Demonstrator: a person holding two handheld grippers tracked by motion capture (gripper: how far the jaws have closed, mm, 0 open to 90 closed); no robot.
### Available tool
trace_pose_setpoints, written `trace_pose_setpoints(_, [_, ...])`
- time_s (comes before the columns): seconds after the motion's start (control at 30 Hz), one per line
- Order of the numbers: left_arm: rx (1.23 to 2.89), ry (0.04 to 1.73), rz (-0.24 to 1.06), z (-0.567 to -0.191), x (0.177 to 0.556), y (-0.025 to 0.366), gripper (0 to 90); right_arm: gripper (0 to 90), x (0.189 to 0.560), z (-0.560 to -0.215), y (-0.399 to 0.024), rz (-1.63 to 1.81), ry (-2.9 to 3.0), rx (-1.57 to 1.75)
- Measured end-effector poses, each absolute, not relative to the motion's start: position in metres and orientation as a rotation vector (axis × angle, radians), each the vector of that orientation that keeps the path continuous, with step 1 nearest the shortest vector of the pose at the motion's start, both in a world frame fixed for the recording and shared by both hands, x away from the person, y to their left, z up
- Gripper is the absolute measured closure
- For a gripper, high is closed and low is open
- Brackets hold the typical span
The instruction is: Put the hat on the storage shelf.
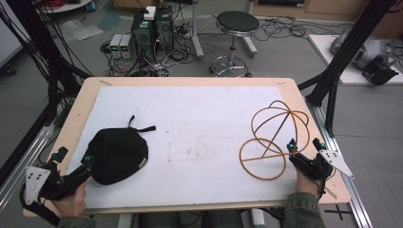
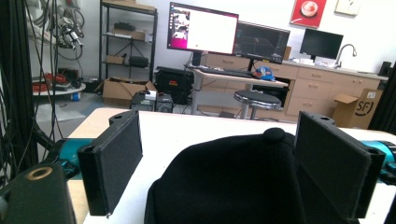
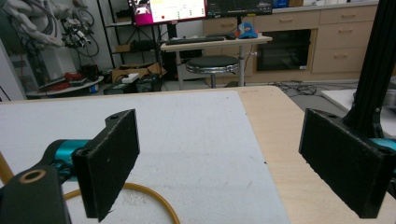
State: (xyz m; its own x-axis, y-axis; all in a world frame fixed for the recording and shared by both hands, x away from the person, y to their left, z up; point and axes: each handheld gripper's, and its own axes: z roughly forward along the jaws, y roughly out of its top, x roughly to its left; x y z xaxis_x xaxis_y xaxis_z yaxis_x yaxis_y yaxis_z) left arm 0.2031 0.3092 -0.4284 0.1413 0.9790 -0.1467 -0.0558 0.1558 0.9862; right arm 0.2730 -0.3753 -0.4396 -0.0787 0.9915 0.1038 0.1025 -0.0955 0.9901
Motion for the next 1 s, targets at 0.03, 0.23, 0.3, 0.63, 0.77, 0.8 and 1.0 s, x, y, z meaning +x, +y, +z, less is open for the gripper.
trace_pose_setpoints(0.03, [1.111, 1.129, 1.029, -0.4284, 0.2031, 0.3092, 16.0, 11.6, 0.2730, -0.4396, -0.3753, 1.298, 1.296, 1.316])
trace_pose_setpoints(0.23, [1.115, 1.129, 1.028, -0.4283, 0.2037, 0.3084, 16.0, 11.5, 0.2726, -0.4396, -0.3758, 1.298, 1.297, 1.314])
trace_pose_setpoints(0.3, [1.118, 1.128, 1.028, -0.4282, 0.2040, 0.3080, 16.0, 11.6, 0.2725, -0.4396, -0.3768, 1.296, 1.295, 1.315])
trace_pose_setpoints(0.63, [1.110, 1.122, 1.026, -0.4281, 0.2034, 0.3088, 16.0, 11.5, 0.2725, -0.4397, -0.3764, 1.298, 1.295, 1.318])
trace_pose_setpoints(0.77, [1.111, 1.123, 1.026, -0.4281, 0.2032, 0.3090, 16.0, 11.5, 0.2726, -0.4397, -0.3760, 1.299, 1.296, 1.320])
trace_pose_setpoints(0.8, [1.111, 1.124, 1.024, -0.4280, 0.2032, 0.3092, 16.0, 11.5, 0.2729, -0.4397, -0.3757, 1.299, 1.295, 1.319])
trace_pose_setpoints(1.0, [1.106, 1.121, 1.018, -0.4248, 0.2038, 0.3088, 16.0, 11.5, 0.2727, -0.4398, -0.3764, 1.299, 1.296, 1.318])
